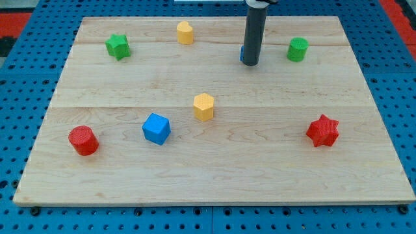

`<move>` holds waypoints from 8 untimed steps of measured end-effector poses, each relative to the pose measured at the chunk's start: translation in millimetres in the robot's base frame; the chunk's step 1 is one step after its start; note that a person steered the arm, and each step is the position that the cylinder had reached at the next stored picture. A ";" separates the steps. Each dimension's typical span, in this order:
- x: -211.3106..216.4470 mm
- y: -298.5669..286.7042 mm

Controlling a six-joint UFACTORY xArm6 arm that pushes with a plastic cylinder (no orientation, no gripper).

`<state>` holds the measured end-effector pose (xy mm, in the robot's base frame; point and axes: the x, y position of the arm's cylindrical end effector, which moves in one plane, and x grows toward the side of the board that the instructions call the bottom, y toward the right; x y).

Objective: Place your arm to the left of green star

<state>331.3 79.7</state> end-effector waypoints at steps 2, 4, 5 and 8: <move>0.0 -81.5; 0.0 -156.9; 0.0 -197.3; 0.1 -262.4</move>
<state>331.4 -182.8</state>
